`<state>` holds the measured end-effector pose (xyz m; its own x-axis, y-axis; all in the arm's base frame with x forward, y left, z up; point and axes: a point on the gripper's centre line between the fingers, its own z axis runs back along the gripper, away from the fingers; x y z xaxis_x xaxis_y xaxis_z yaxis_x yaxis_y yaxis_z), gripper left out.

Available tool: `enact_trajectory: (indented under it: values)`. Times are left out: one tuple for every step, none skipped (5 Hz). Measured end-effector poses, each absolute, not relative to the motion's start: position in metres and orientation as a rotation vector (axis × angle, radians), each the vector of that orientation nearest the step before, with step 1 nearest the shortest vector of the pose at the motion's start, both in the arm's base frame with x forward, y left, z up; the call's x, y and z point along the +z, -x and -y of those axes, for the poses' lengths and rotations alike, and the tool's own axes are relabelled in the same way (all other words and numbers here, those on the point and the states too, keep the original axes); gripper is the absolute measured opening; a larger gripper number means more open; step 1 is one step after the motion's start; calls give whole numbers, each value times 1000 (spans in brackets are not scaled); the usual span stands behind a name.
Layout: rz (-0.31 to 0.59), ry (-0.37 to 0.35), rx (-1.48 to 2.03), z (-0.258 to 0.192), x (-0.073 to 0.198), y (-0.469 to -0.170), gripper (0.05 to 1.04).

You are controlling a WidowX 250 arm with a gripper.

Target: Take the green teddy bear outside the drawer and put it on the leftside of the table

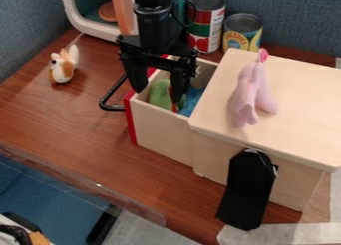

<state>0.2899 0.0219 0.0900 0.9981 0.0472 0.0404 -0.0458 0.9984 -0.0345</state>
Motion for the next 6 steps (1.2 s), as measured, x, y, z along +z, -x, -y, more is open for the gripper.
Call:
enact_trajectory:
  values:
    - [60, 35, 53, -22, 89, -298, 948]
    - [79, 34, 54, -21, 89, -309, 659]
    - [48, 18, 45, -17, 82, -307, 352]
    - [35, 17, 42, -16, 82, -305, 160]
    - [23, 27, 30, -15, 82, -303, 73]
    - [38, 34, 12, -14, 96, -303, 57]
